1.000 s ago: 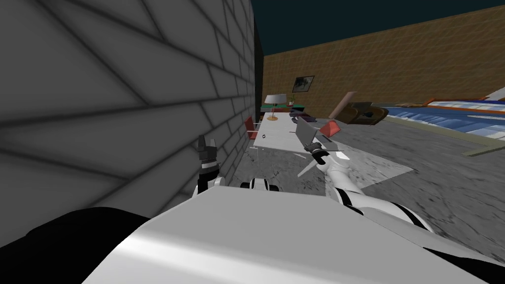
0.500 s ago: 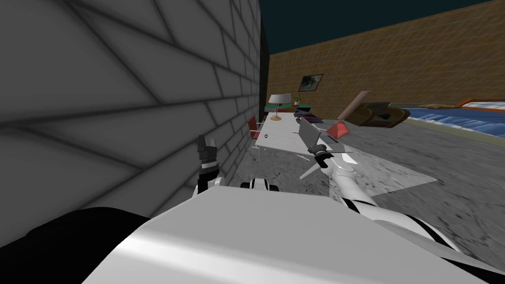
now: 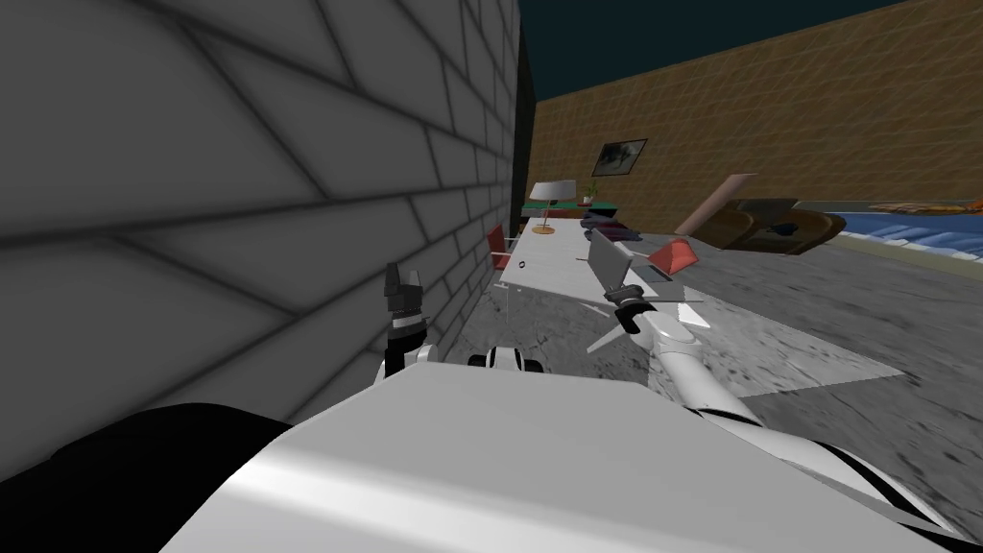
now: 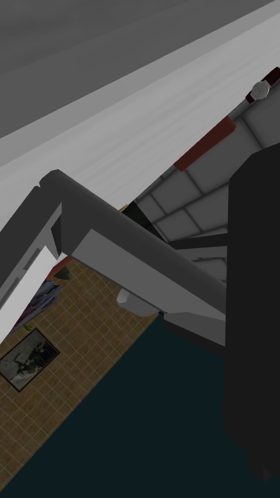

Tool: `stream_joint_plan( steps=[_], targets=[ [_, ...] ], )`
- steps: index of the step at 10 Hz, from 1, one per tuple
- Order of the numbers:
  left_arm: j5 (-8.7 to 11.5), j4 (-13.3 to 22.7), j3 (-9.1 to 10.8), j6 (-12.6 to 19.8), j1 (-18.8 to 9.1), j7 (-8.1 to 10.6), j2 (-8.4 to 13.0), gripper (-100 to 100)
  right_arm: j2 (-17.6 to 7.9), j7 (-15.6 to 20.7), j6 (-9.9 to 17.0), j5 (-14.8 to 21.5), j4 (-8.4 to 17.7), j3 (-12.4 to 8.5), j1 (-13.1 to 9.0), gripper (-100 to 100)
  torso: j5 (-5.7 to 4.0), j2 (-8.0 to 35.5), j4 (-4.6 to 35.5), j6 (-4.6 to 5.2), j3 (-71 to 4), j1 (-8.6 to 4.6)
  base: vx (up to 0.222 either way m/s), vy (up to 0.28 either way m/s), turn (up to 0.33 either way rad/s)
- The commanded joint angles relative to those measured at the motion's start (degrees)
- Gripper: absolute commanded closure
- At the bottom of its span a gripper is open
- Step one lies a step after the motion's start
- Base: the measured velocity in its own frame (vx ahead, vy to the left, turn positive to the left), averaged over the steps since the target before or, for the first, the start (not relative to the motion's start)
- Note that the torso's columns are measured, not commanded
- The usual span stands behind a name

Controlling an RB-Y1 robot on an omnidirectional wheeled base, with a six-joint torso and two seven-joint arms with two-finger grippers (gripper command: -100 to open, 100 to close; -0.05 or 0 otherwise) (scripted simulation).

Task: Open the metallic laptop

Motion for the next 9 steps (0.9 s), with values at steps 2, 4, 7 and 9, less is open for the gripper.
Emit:
stream_joint_plan(
  steps=[2, 4, 7, 9],
  targets=[
    [0.00, 0.00, 0.00, 0.00, 0.01, 0.00, 0.00, 0, -1.07, -6.56, 4.87, 3.76, -5.46, 1.93, 5.21, 100, 0.08, 0.05, 0.05, 0.20, 0.03, 0.13, -0.015, -0.031, 0.111],
    [0.00, 0.00, 0.00, 0.00, 0.01, 0.00, 0.00, 0, -1.07, -9.39, 6.36, 3.93, -7.49, 1.93, 6.91, 100, 0.07, 0.13, 0.08, -0.01, 0.08, 0.24, -0.017, -0.032, 0.080],
    [0.00, 0.00, 0.00, 0.00, 0.00, 0.00, 0.00, 0, -2.07, -13.86, 10.53, 6.45, -12.16, 3.98, 10.94, 100, 0.15, 0.29, 0.18, -0.16, 0.17, 0.37, -0.020, -0.023, 0.125],
    [0.00, 0.00, 0.00, 0.00, 0.01, 0.00, 0.00, 0, -2.07, -16.53, 10.53, 6.45, -12.45, 3.98, 10.94, 100, 0.28, 0.28, 0.27, -0.01, 0.17, 0.49, -0.017, -0.012, -0.008]
  ],
)
